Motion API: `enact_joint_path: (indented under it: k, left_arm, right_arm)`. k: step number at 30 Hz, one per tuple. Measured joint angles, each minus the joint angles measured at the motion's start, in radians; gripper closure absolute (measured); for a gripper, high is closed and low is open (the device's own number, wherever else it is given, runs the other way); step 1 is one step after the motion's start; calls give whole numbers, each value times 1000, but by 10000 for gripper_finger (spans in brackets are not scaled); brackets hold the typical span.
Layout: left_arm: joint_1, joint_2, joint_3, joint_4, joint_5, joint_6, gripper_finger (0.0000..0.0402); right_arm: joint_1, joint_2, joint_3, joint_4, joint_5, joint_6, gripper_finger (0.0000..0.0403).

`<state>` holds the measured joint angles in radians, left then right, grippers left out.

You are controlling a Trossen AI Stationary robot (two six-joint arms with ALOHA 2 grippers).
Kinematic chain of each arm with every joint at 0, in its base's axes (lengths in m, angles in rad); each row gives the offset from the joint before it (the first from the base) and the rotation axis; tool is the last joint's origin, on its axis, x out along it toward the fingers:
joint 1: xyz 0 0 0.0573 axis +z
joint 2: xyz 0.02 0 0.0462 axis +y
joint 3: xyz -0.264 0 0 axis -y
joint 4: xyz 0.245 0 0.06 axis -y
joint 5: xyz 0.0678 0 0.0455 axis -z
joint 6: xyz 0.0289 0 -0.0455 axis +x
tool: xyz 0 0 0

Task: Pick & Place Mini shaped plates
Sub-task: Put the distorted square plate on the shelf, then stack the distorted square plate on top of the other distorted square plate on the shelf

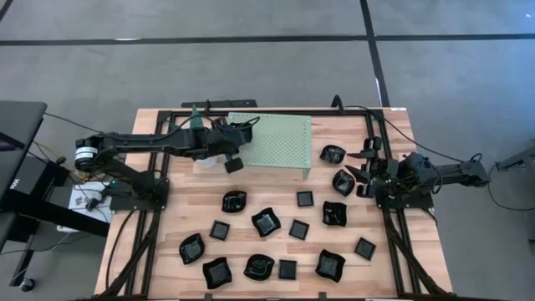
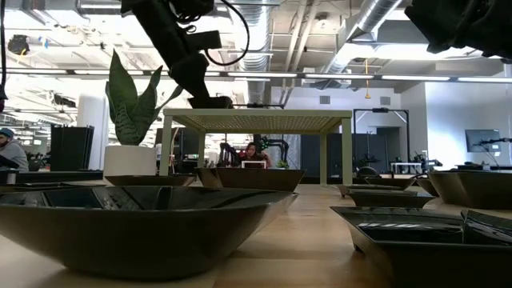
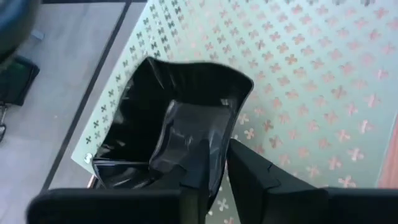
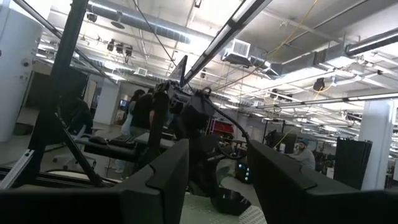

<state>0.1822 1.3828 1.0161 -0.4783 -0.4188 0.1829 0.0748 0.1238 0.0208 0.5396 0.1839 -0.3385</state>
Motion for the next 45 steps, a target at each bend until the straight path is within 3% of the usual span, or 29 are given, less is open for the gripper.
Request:
enact_joint_path:
  k: [6,13,20,23,28,37,45]
  left_arm:
    - [-25,-42,0,11,-32,-3,315]
    - [-108,-146,0,43,-51,-36,311]
    - [-204,-199,-31,154,98,-113,311]
    - [-236,-196,-76,233,129,-112,311]
    - [-256,-197,-160,324,130,-108,311]
    - [-256,-197,-261,460,128,-111,307]
    - [-289,-191,-262,471,128,-169,273]
  right_arm:
    - [0,0,0,-4,0,0,244]
    - [0,0,0,-23,-2,56,244]
    - [-8,47,5,-74,-1,125,253]
    - [-11,101,42,-90,-2,174,262]
    - [5,222,144,-268,-2,299,262]
    - [10,504,239,-298,0,264,225]
    - [26,722,299,-304,1,268,215]
